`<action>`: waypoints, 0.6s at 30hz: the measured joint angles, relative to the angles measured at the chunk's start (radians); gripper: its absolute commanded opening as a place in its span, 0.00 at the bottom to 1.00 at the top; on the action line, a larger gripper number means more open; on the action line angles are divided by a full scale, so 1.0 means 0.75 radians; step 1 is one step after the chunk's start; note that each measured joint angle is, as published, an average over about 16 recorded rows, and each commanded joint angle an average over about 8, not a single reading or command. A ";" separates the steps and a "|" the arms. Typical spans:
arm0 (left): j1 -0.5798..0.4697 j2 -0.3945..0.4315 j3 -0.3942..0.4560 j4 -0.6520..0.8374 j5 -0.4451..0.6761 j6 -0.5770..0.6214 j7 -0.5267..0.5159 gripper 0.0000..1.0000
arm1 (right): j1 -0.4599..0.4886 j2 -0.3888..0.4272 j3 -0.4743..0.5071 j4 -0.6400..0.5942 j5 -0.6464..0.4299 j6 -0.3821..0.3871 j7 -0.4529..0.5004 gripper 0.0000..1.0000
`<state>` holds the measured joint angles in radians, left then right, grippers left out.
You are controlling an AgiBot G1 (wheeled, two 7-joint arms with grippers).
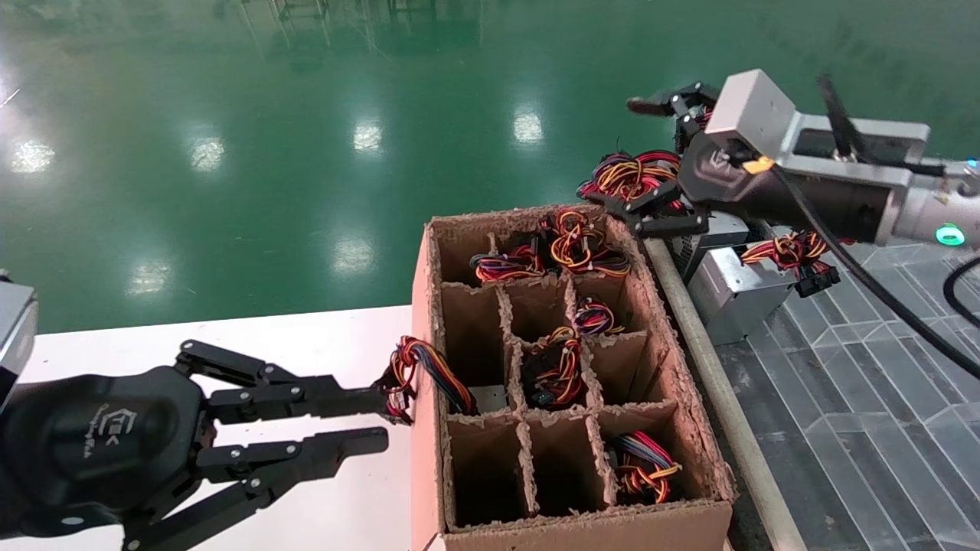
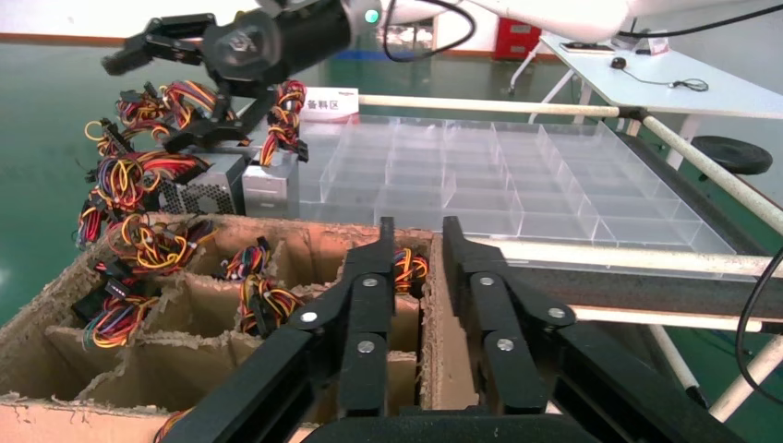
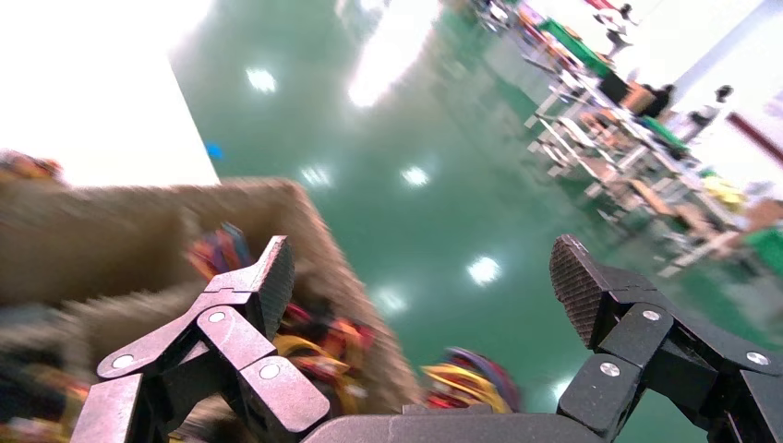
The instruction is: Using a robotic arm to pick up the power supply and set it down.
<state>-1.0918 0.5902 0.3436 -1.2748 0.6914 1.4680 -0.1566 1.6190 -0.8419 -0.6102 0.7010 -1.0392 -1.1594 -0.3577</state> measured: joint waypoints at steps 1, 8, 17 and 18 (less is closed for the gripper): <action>0.000 0.000 0.000 0.000 0.000 0.000 0.000 1.00 | -0.025 0.011 0.015 0.027 0.014 -0.015 0.025 1.00; 0.000 0.000 0.000 0.000 0.000 0.000 0.000 1.00 | -0.197 0.083 0.119 0.211 0.112 -0.122 0.197 1.00; 0.000 0.000 0.000 0.000 0.000 0.000 0.000 1.00 | -0.418 0.177 0.254 0.448 0.237 -0.258 0.419 1.00; 0.000 0.000 0.000 0.000 0.000 0.000 0.000 1.00 | -0.443 0.187 0.269 0.474 0.251 -0.273 0.443 1.00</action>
<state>-1.0918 0.5901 0.3439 -1.2748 0.6912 1.4679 -0.1564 1.2871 -0.7013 -0.4087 1.0564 -0.8511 -1.3643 -0.0253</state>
